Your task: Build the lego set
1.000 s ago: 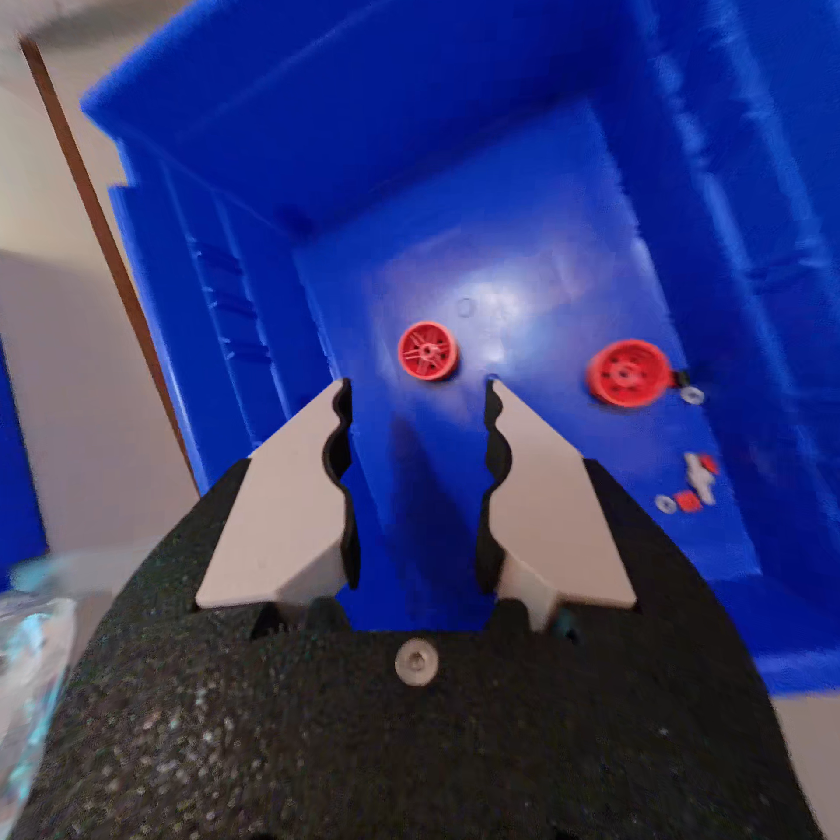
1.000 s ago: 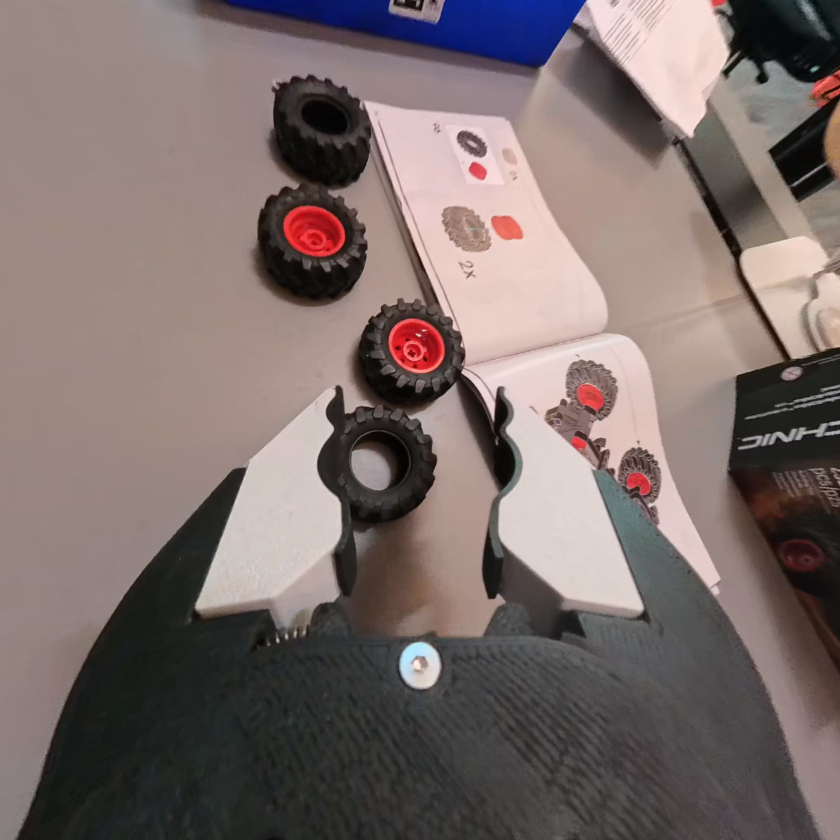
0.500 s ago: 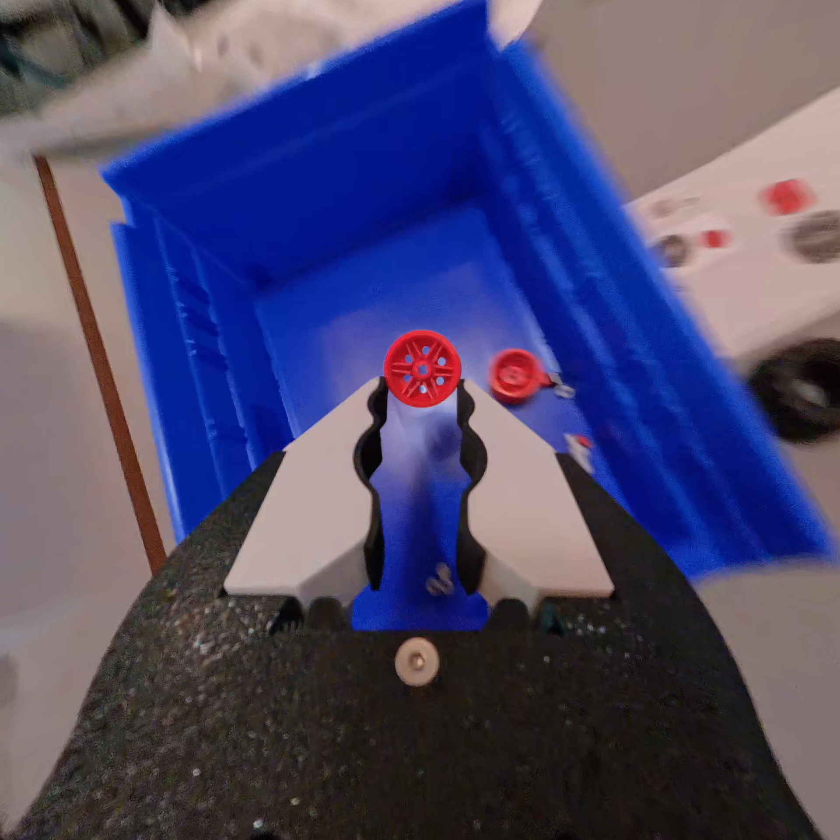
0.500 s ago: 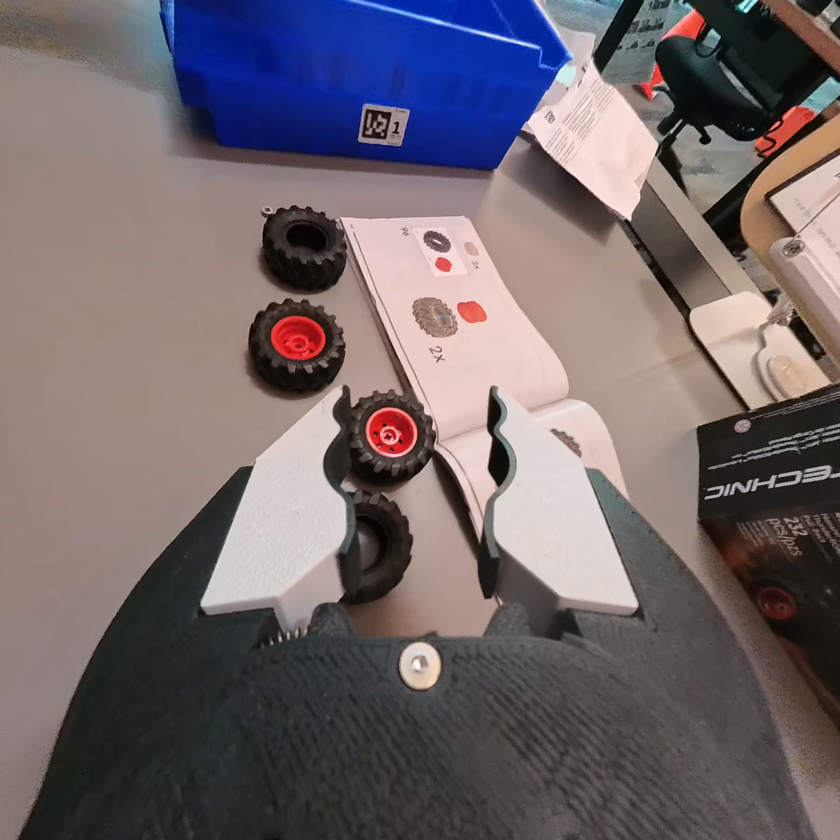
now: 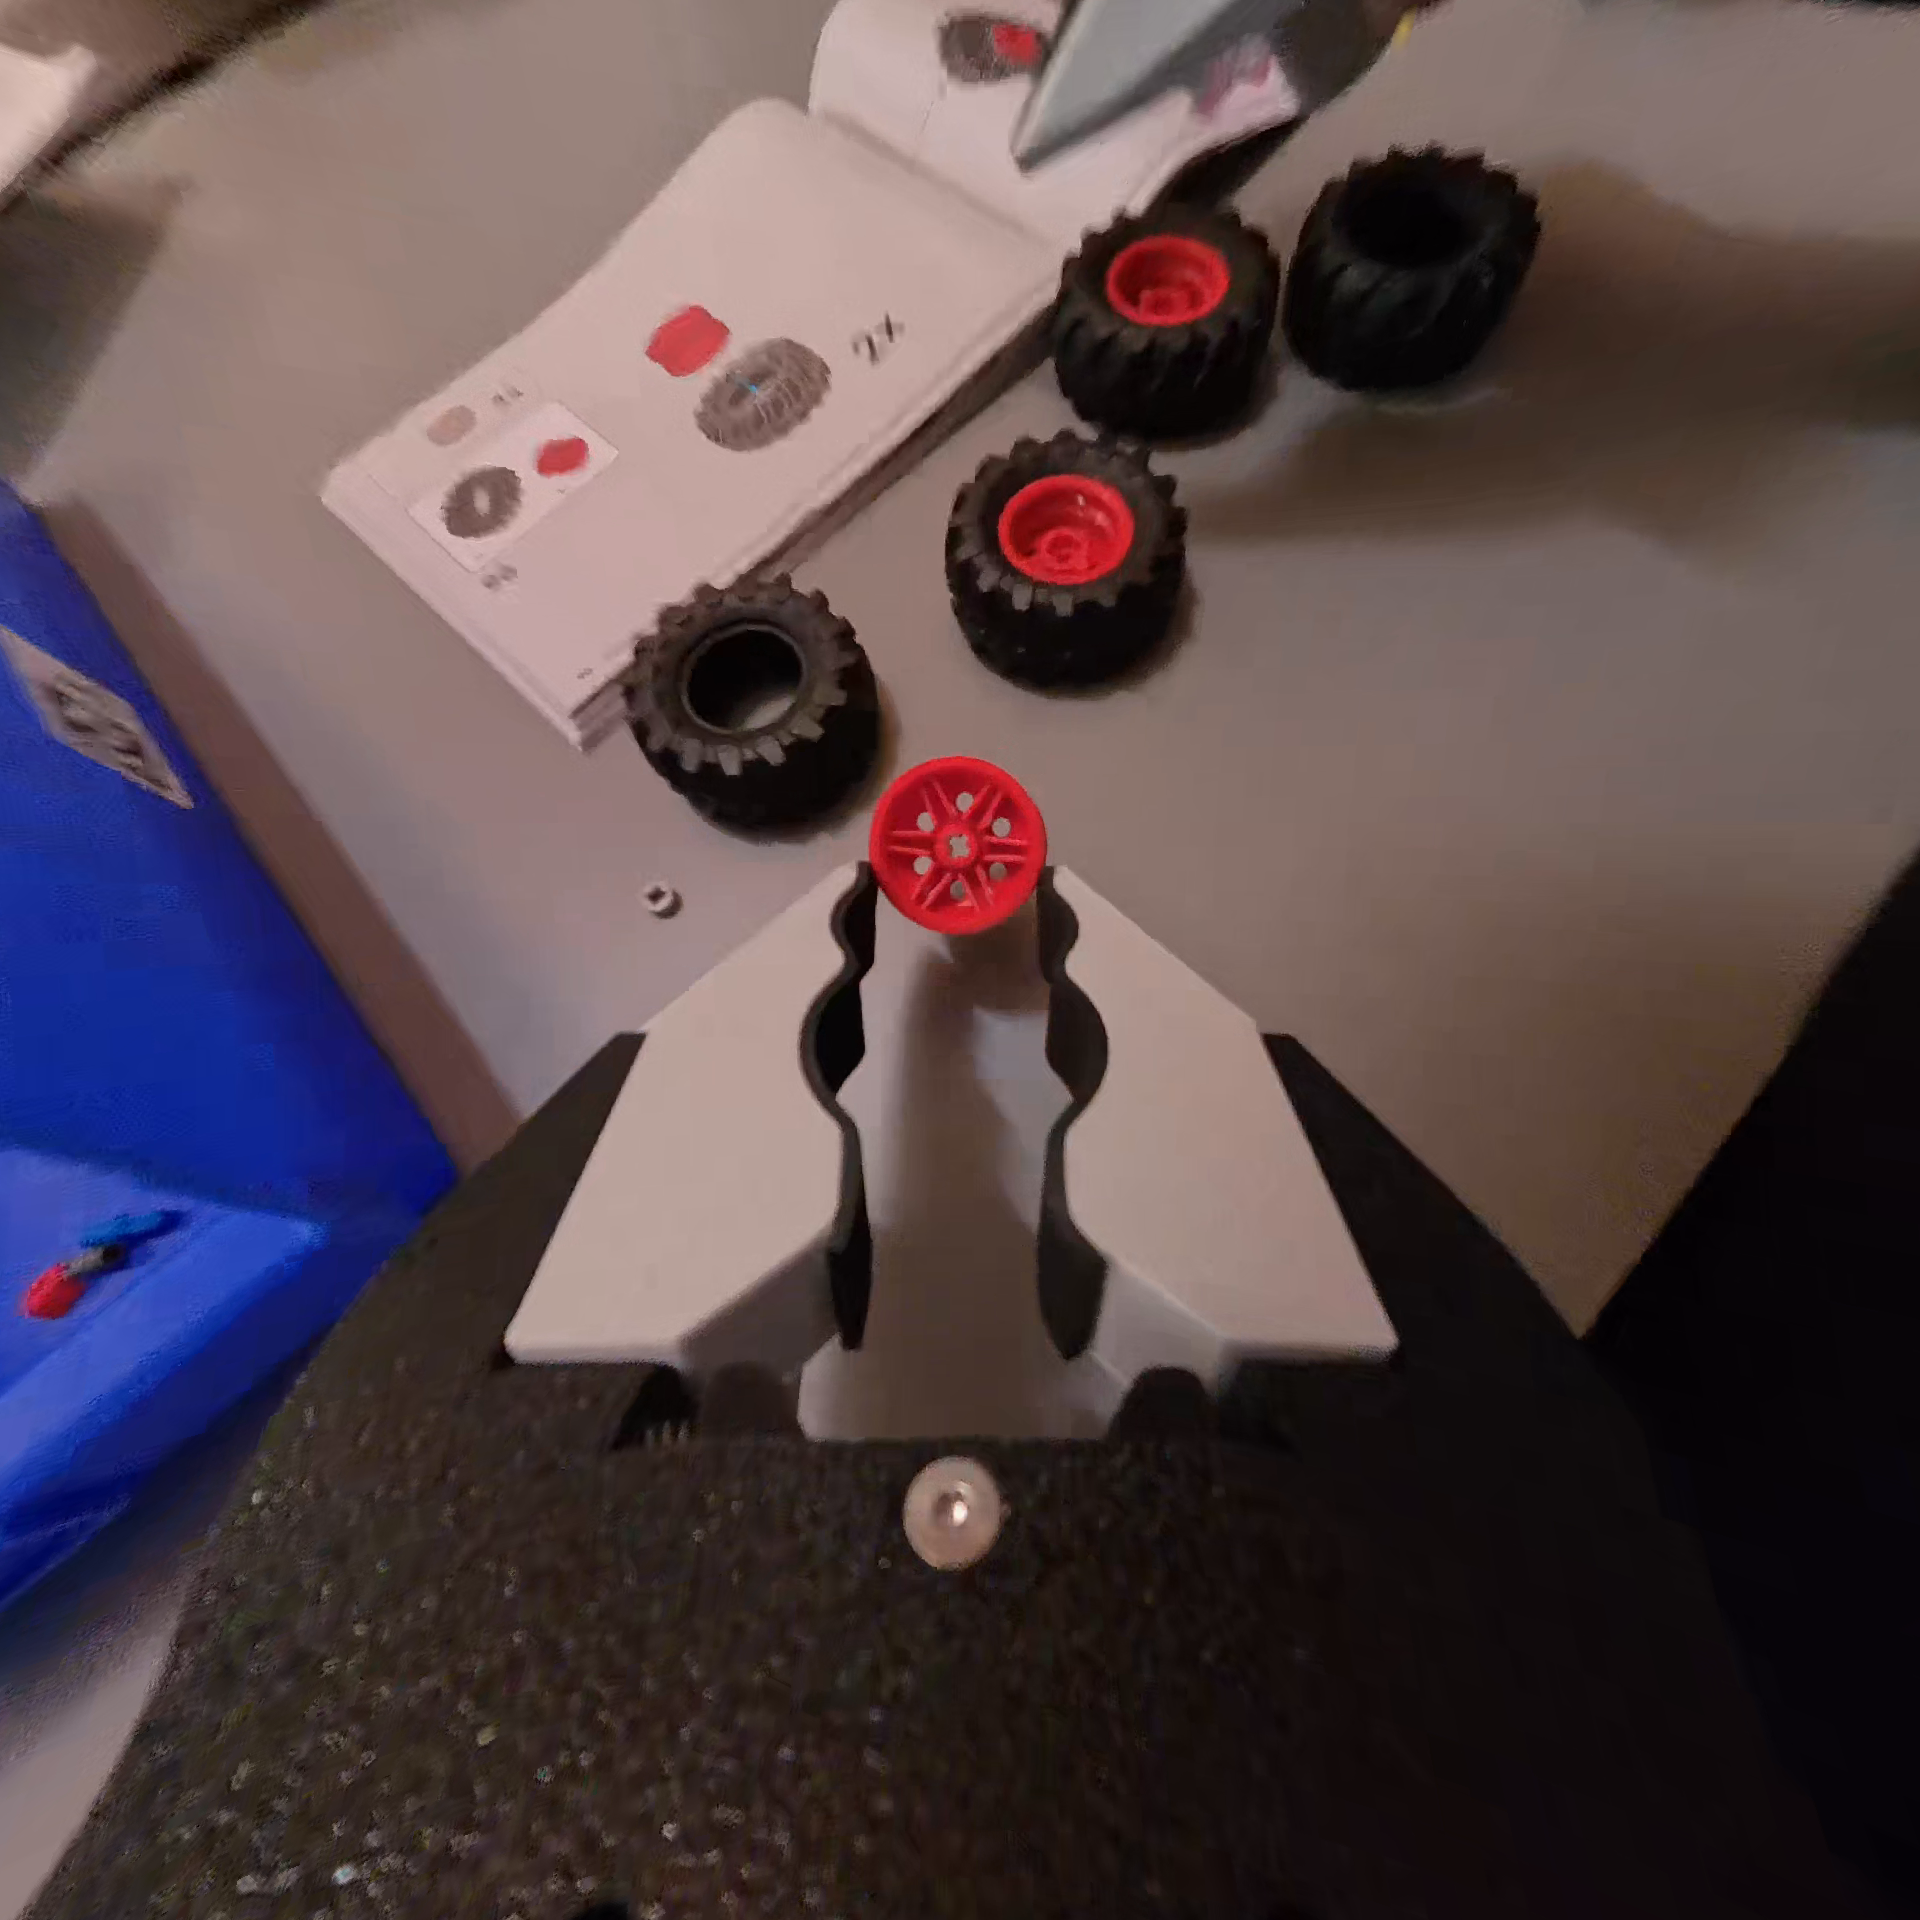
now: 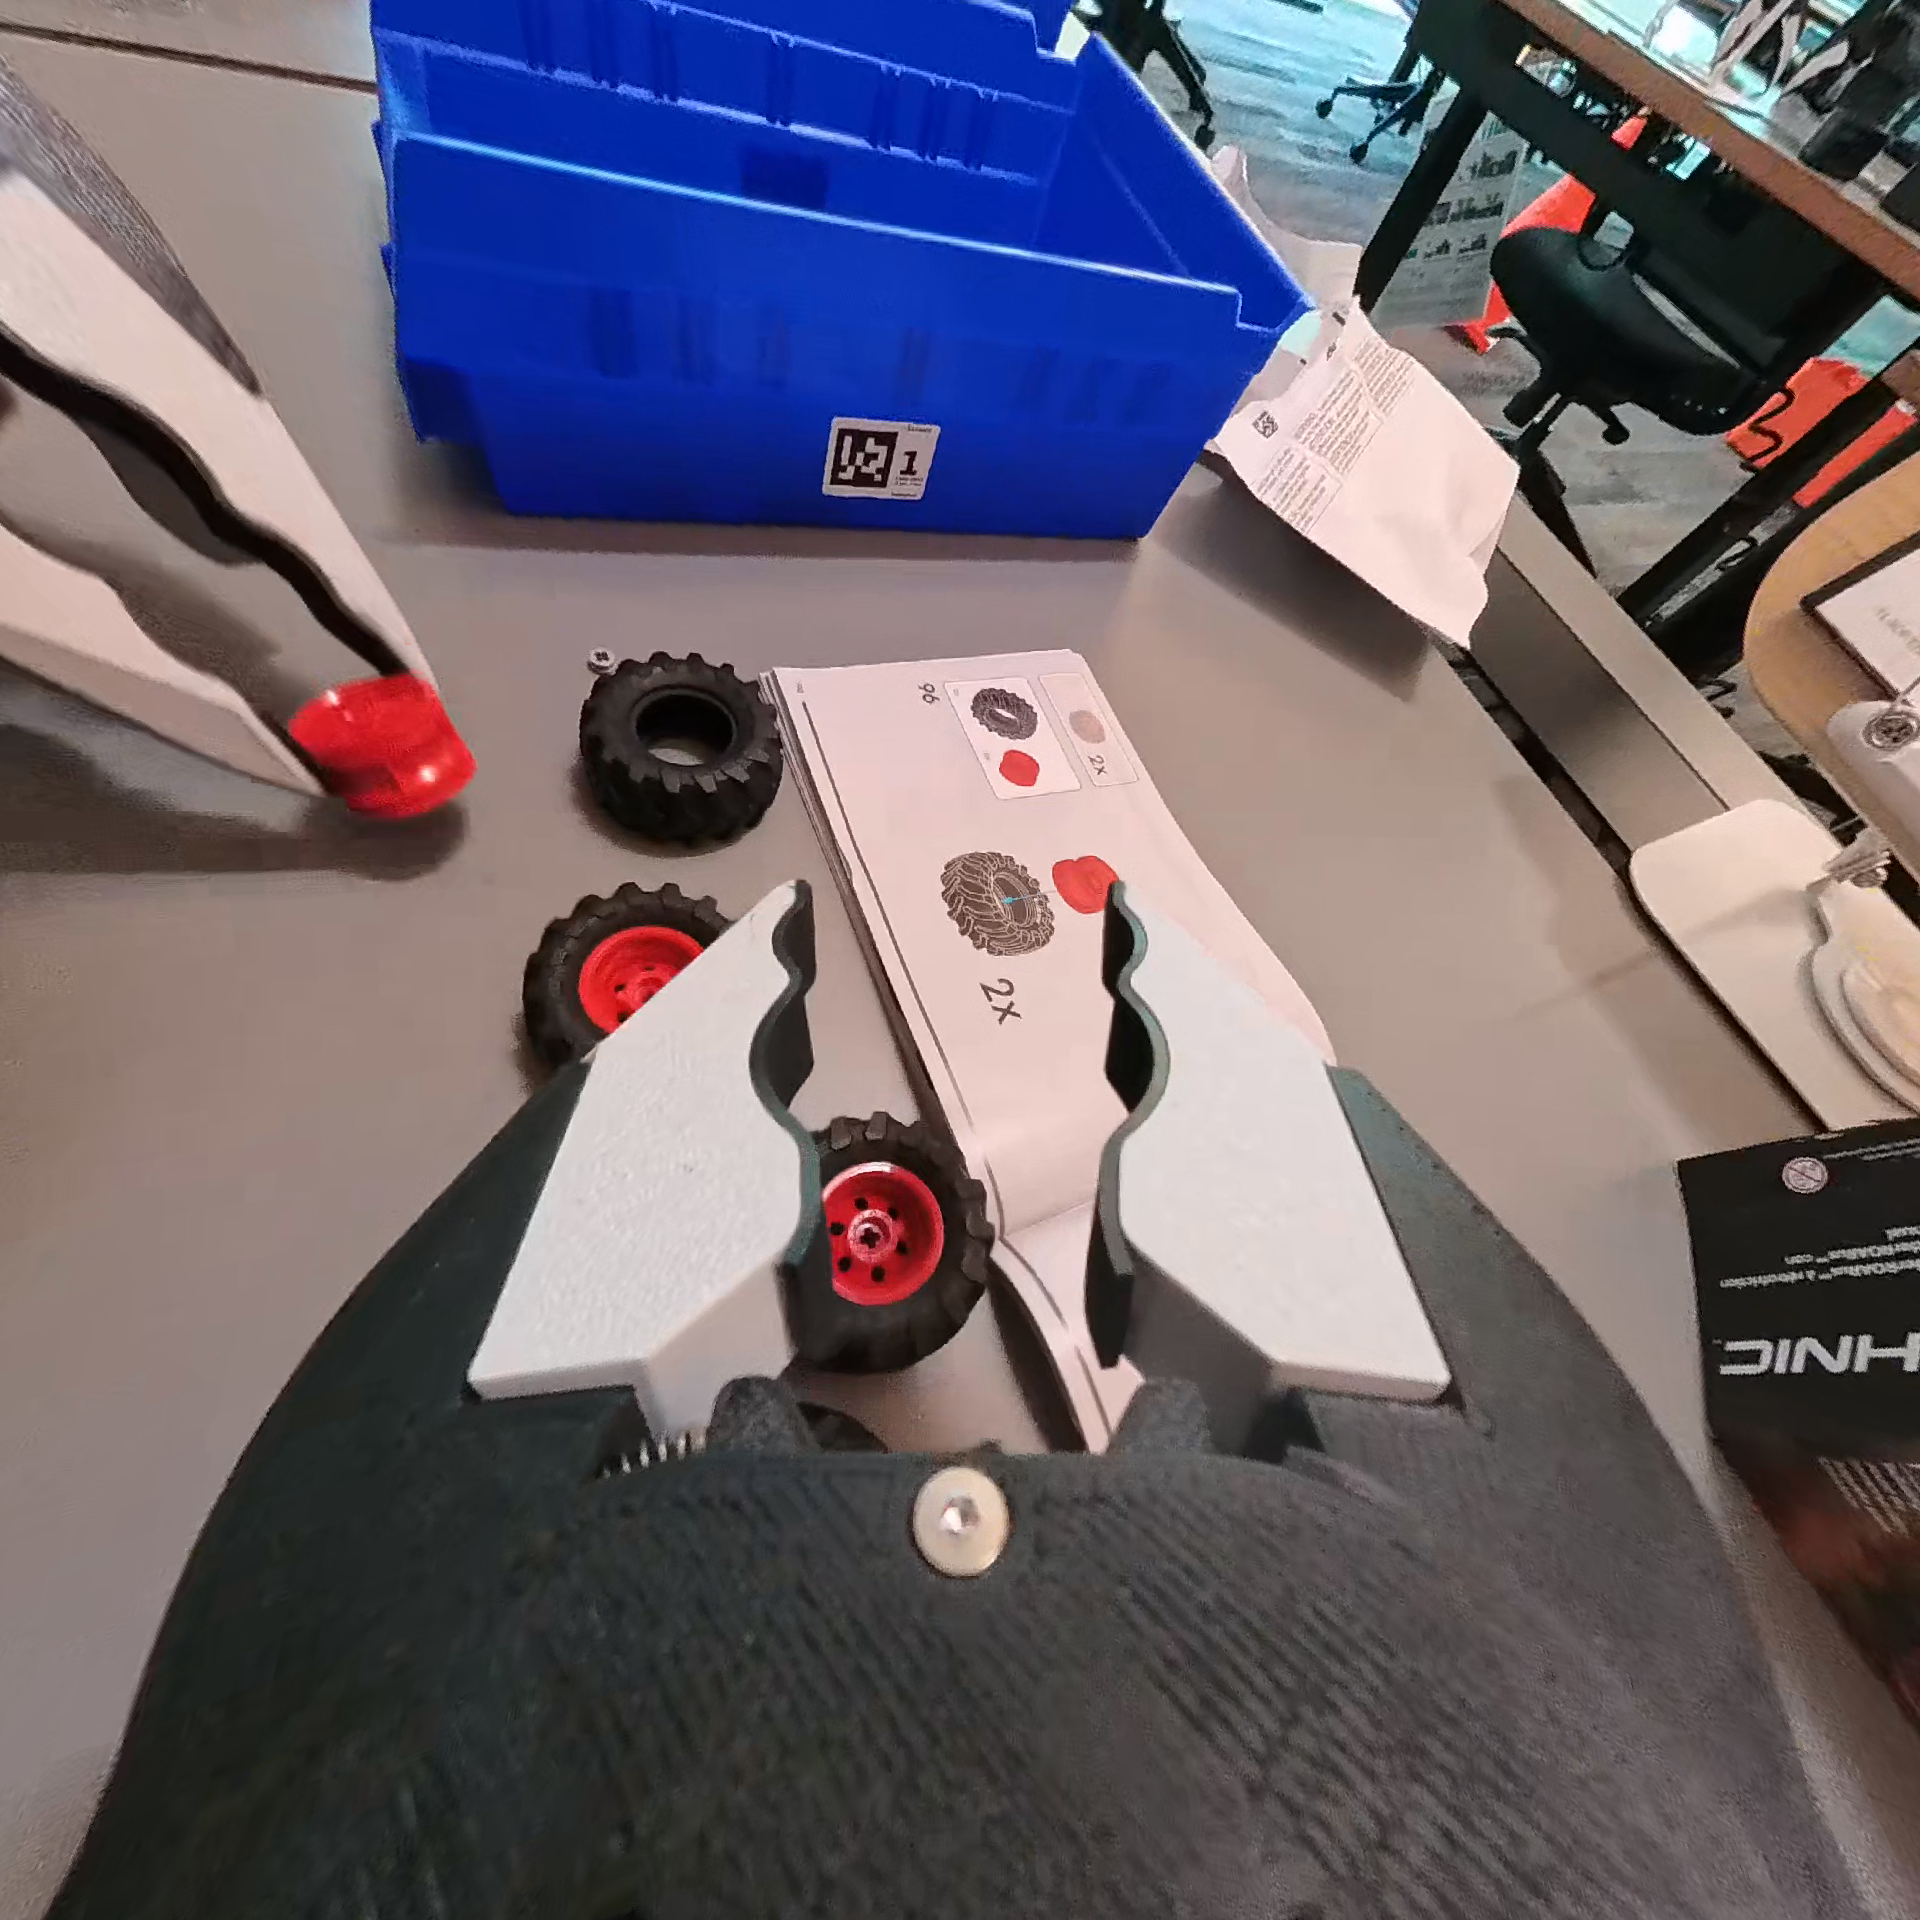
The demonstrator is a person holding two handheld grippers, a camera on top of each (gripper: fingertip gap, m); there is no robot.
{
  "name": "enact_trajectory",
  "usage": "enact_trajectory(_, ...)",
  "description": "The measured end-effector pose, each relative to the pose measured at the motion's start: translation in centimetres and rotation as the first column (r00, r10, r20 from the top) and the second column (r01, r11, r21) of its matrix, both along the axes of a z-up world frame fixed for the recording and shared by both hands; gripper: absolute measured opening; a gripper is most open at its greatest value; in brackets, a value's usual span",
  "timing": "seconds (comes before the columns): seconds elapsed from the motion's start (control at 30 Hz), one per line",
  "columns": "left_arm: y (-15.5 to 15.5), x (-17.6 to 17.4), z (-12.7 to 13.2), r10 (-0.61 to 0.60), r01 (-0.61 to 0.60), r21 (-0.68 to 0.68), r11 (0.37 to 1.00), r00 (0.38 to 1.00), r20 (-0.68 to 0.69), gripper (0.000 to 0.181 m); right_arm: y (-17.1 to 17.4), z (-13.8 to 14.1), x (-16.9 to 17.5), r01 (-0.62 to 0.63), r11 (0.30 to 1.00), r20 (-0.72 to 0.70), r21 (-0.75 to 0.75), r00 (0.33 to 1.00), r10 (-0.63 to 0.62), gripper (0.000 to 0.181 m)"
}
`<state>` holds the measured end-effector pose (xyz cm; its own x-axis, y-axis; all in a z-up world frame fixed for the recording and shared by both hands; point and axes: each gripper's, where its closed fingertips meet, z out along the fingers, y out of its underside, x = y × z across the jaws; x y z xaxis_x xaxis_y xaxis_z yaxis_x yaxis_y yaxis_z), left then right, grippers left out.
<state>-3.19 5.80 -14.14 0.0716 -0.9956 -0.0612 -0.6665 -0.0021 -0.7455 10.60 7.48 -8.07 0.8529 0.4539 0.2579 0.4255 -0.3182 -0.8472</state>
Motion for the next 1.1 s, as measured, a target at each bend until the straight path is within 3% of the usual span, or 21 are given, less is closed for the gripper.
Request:
enact_trajectory(0.1, -0.2, 0.3, -1.6, -0.018, 0.017, -0.028, 0.999, 0.999, -0.048, 0.032, -0.6, -0.2, 0.8, 0.022, 1.000, 0.029, -0.012, 0.999, -0.022, 0.054)
enact_trajectory(0.2, 0.0, 0.1, -1.1, -0.046, 0.045, -0.022, 0.999, 0.999, -0.029, 0.035, -1.2, -0.6, 2.0, 0.074, 0.997, 0.046, -0.027, 0.996, -0.073, 0.054)
enact_trajectory(0.3, 2.0, -1.1, 4.2, -0.026, 0.028, -0.015, 1.000, 0.992, 0.122, 0.038, -2.0, -0.6, 2.5, 0.101, 0.994, 0.046, -0.034, 0.994, -0.099, 0.053)
enact_trajectory(0.37, 6.1, -3.2, 8.8, 0.070, -0.080, 0.034, 0.996, 0.969, 0.235, 0.031, -2.6, -0.8, 2.9, 0.111, 0.992, 0.066, -0.055, 0.992, -0.108, 0.054)
enact_trajectory(0.43, 11.9, -5.5, 10.8, 0.192, -0.221, 0.096, 0.971, 0.950, 0.246, 0.027, -3.3, -1.3, 3.2, 0.121, 0.989, 0.095, -0.083, 0.989, -0.113, 0.054)
enact_trajectory(0.53, 17.6, -5.6, 7.1, 0.196, -0.197, 0.050, 0.979, 0.980, 0.025, 0.044, -4.3, -2.1, 3.2, 0.127, 0.981, 0.101, -0.150, 0.989, -0.112, 0.056)
enact_trajectory(0.63, 19.1, -3.6, 2.5, 0.059, -0.074, -0.089, 0.993, 0.986, -0.153, 0.052, -5.8, -2.7, 3.1, 0.135, 0.965, 0.097, -0.223, 0.988, -0.116, 0.064)
enact_trajectory(0.73, 20.8, -1.9, -0.2, 0.034, -0.054, -0.092, 0.994, 0.977, -0.210, 0.054, -8.0, -3.9, 3.7, 0.170, 0.939, 0.103, -0.300, 0.984, -0.146, 0.072)
enact_trajectory(0.8, 21.2, -2.0, -1.9, 0.015, -0.039, -0.071, 0.997, 0.949, -0.314, 0.044, -9.4, -4.6, 4.4, 0.204, 0.919, 0.112, -0.338, 0.978, -0.176, 0.074)
enact_trajectory(0.9, 21.4, -1.2, -1.8, -0.006, 0.011, 0.016, 1.000, 0.955, -0.298, 0.026, -10.8, -5.3, 5.4, 0.257, 0.896, 0.119, -0.362, 0.966, -0.229, 0.074)
enact_trajectory(1.1, 22.1, -2.4, 2.2, 0.102, -0.082, 0.115, 0.990, 0.977, -0.185, 0.026, -11.8, -5.5, 4.9, 0.232, 0.892, 0.046, -0.388, 0.971, -0.233, 0.077)
